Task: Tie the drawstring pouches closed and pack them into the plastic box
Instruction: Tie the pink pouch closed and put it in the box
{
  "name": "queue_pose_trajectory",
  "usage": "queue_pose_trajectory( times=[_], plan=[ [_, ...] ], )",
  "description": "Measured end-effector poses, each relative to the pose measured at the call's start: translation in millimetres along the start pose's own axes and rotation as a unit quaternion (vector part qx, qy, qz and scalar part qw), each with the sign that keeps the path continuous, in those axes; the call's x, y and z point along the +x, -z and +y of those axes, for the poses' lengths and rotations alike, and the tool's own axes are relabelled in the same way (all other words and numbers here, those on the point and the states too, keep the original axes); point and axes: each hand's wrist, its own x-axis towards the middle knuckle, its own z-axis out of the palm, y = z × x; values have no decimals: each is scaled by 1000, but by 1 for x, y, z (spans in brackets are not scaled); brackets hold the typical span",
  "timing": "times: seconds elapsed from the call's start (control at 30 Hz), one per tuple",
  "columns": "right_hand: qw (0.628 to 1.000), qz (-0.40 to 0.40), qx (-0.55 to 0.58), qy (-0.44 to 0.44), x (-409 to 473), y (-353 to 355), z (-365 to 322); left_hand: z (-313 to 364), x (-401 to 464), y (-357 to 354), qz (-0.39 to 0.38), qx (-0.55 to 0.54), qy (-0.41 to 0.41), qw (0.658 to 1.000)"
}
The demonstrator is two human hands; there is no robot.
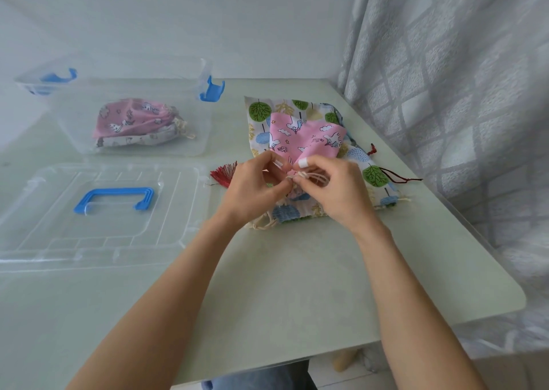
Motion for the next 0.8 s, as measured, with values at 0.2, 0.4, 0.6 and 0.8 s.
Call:
queue_pose_trajectory(
  times=[0.2, 0.4, 0.6, 0.8],
  plan=[
    [962, 22, -249, 113, 1, -9, -7, 1, 3, -6, 37, -6, 43, 998],
    [951, 53, -235, 195, 2, -10, -4, 1, 1, -5, 35, -82, 52, 995],
    [975, 112, -90, 171, 3, -6, 2, 0, -1, 7, -25, -189, 62, 980],
    [988, 84, 6, 133, -4, -6, 0, 1, -4, 10, -74, -183, 36, 980]
  ],
)
